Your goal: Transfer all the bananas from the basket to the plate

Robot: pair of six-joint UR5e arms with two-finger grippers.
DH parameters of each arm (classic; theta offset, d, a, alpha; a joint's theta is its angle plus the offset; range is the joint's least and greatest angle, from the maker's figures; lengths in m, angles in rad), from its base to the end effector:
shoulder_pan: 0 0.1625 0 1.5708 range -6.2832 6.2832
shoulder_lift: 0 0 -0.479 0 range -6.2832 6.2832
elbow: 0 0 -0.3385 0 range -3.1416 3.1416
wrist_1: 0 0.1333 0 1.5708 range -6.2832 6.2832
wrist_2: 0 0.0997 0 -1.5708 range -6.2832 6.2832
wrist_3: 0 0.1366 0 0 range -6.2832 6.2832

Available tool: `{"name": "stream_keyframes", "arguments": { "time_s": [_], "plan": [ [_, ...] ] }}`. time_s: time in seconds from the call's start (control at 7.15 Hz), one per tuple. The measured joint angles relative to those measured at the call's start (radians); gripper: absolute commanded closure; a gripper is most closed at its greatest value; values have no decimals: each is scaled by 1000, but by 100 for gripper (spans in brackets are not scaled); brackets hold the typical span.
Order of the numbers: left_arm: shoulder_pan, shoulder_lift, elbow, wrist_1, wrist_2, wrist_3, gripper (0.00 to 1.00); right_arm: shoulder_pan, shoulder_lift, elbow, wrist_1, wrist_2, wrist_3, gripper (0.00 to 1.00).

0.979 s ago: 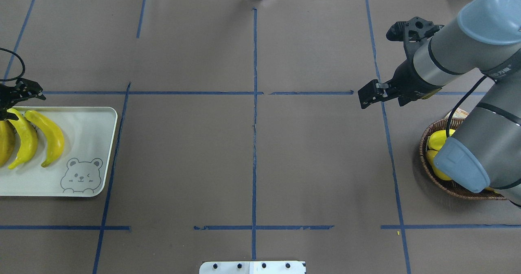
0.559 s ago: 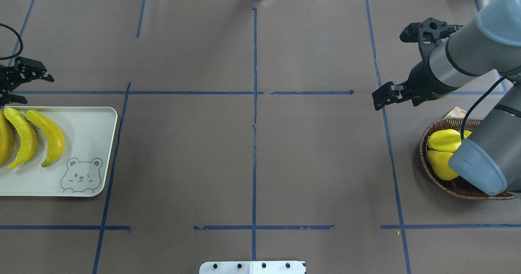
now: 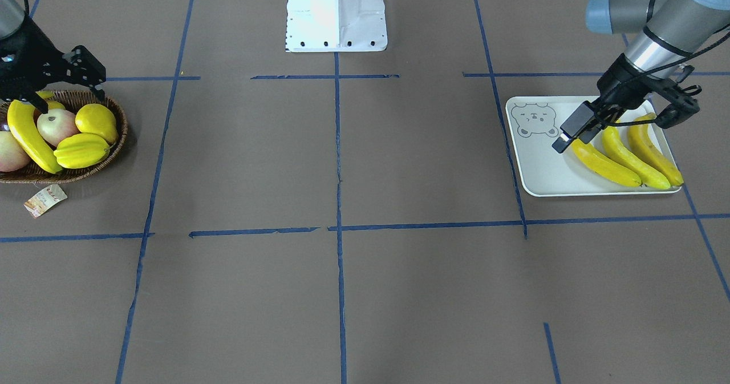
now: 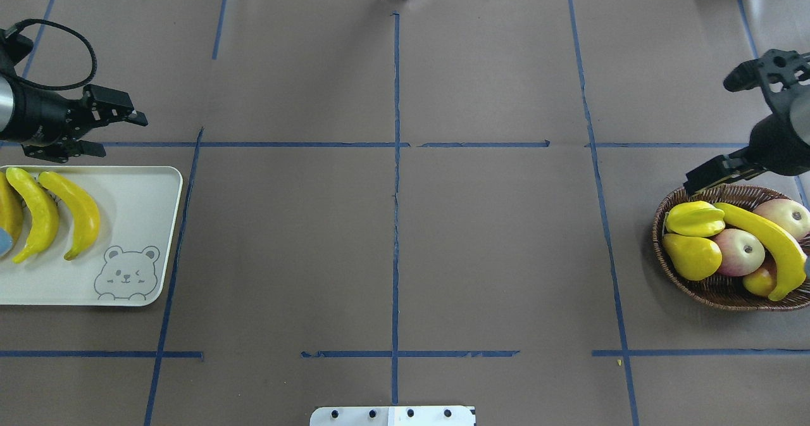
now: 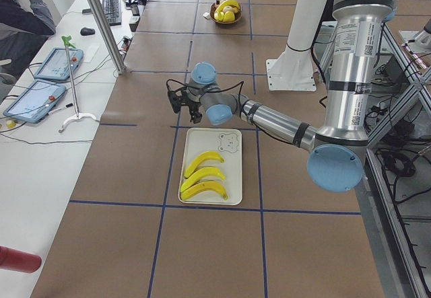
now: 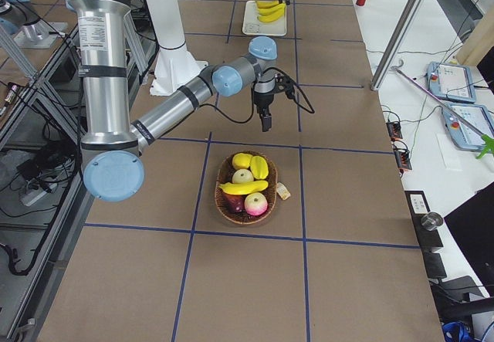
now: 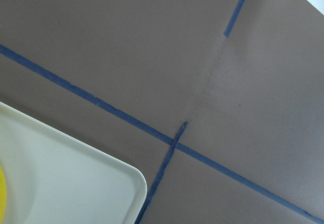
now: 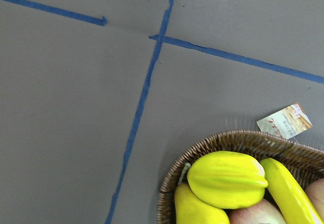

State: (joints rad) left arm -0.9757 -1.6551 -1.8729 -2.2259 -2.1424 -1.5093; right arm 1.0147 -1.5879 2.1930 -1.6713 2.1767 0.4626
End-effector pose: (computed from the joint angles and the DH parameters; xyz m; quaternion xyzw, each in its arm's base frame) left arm 0.2330 -0.4501 0.4842 0.0242 0.5358 -0.2414 0.8087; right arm -0.1702 -0.3790 0.4990 0.0671 -0.3684 -0.1176 0.9198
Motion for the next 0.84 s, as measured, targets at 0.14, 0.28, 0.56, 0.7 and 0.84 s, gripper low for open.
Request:
{"name": "stream_keyframes", "arguments": {
  "time_s": [0.14, 0.28, 0.56, 0.7, 0.84],
  "plan": [
    [16, -10, -8, -2, 1, -1, 0, 33, -63, 15, 1, 20, -72, 1],
    [28, -14, -12, -3, 0, -2, 0, 53, -117, 21, 14, 36, -117, 1],
    [43, -18, -16, -3, -3, -2, 0, 65, -245, -2, 175, 59, -138, 1],
    [45, -18, -19, -3, -4, -2, 0, 67, -307, -43, 300, 71, -135, 1],
    [46, -18, -21, -3, -6, -2, 0, 68, -357, -98, 423, 80, -133, 1]
  ]
}}
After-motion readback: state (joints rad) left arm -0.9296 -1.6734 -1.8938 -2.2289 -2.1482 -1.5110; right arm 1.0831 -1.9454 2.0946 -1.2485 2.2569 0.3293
